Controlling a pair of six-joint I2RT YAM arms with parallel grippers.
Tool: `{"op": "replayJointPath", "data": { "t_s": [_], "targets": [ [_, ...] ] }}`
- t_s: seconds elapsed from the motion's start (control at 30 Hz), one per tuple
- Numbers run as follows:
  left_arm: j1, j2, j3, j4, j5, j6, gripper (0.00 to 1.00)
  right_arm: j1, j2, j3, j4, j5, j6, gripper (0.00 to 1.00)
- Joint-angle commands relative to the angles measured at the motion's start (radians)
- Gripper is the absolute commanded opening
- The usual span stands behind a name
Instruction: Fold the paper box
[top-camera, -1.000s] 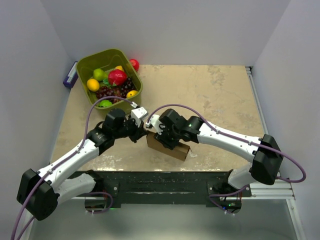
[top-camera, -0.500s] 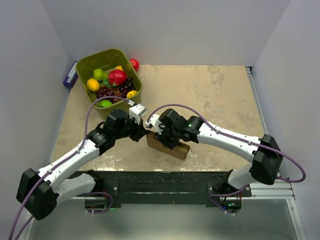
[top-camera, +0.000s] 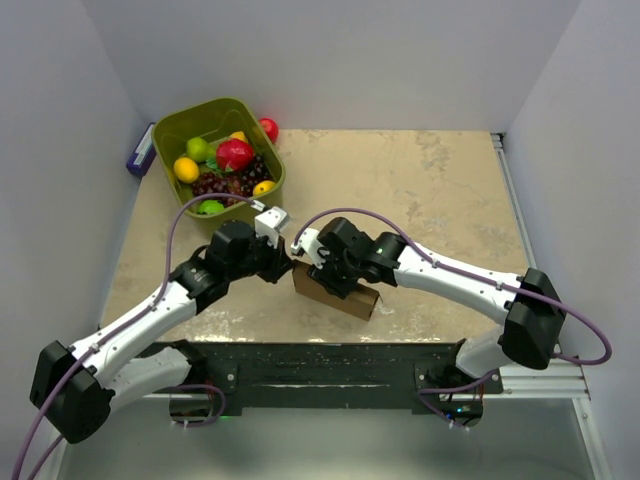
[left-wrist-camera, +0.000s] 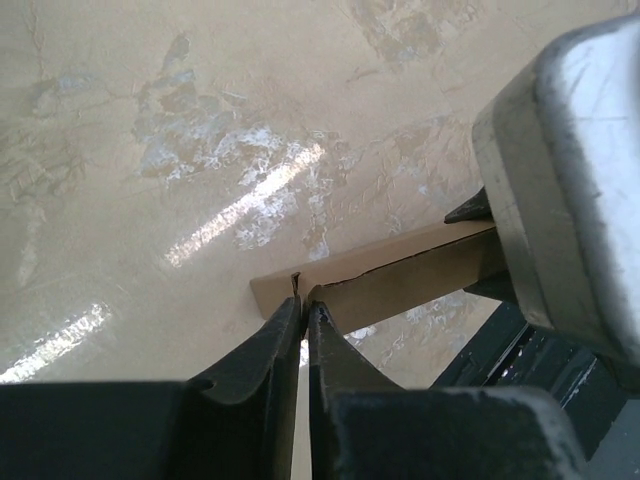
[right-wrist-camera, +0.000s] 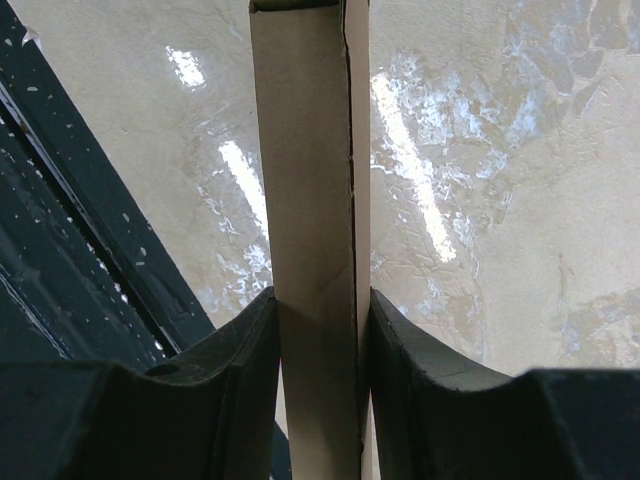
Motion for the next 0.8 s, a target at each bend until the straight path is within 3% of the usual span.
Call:
{"op": "replayJointPath", "data": {
  "t_s": [0.0, 0.27, 0.43, 0.77],
  "targets": [
    [-0.01, -0.038, 0.039, 0.015, -0.029, -0.018, 0.16, -0.002, 0.009, -0.003, 0.005, 0.032, -0.003, 0.08],
    [-0.023, -0.019, 0.035, 0.029, -0.029, -0.007, 0.16, -0.002, 0.009, -0.003, 0.005, 0.029, -0.003, 0.07],
    [-0.043, -0.019, 0.035, 0.029, -0.05, -0.021, 0.03, -0.003, 0.006, -0.003, 0.005, 0.03, -0.003, 0.07],
    [-0.099, -0.004, 0.015, 0.044, -0.082, -0.069, 0.0, -0.003, 0.006, -0.001, 0.007, 0.032, -0.003, 0.06]
  ]
}}
